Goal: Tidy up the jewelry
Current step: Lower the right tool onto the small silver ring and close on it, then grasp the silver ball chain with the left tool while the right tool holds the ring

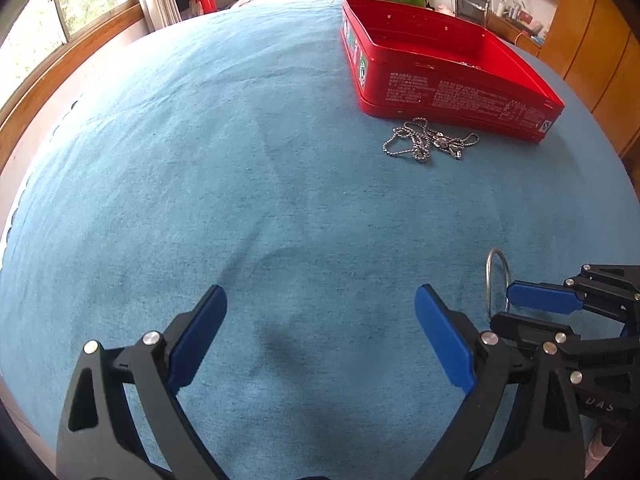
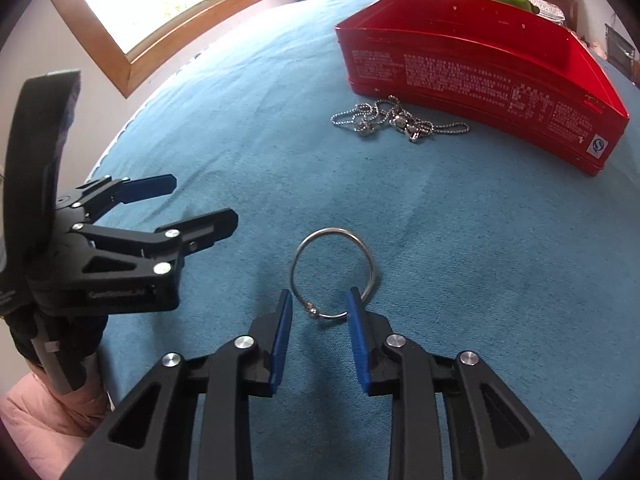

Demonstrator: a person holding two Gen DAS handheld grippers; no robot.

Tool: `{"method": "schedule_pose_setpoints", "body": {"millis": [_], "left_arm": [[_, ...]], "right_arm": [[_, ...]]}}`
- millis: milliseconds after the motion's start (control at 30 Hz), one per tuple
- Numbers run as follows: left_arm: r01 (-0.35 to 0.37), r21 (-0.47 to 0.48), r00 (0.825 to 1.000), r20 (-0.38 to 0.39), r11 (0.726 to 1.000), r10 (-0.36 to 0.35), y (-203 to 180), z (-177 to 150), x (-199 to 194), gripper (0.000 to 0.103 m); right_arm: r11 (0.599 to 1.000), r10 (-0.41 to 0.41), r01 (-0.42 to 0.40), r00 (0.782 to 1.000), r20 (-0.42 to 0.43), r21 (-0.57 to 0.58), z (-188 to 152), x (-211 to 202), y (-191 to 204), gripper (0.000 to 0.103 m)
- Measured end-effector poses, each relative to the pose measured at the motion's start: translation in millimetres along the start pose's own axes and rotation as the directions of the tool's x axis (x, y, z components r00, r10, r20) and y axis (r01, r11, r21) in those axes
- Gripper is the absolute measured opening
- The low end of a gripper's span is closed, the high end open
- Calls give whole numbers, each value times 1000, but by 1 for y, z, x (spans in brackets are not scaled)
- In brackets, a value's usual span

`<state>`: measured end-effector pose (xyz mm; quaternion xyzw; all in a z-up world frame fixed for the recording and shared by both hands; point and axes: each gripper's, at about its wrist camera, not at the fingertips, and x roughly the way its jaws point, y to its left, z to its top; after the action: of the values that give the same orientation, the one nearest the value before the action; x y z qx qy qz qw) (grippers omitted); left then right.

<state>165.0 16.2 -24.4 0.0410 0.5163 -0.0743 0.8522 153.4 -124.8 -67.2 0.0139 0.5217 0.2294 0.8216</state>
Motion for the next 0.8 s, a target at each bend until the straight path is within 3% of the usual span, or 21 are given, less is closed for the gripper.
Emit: {"method": "schedule_pose_setpoints", "body": {"millis": [233,267,333,600,800], "left_arm": [[0,-3,1000,-4,1000,0,0,-4,-1,94],[0,-5,1000,-5,1000,0,1,-4,-1,94],[1,-8,1000,-6,1000,-1,3,-3,-1,94],[20,-16,1000,-9,1000,-21,9,3,0,94],[101,-61,994,-39,993,-103,8,29,6,94]], "right_arm": [[997,-59,59,998,7,-44,3,9,11,24],[995,-79,80,997,16,-55,2,9,12,22],[988,-133,135,991,30,-77,1,9,14,6],[992,-126,126,990,67,1,-3,-13,-10,5],[986,-151,142,982,113,90,-4,-40,-45,5]]}}
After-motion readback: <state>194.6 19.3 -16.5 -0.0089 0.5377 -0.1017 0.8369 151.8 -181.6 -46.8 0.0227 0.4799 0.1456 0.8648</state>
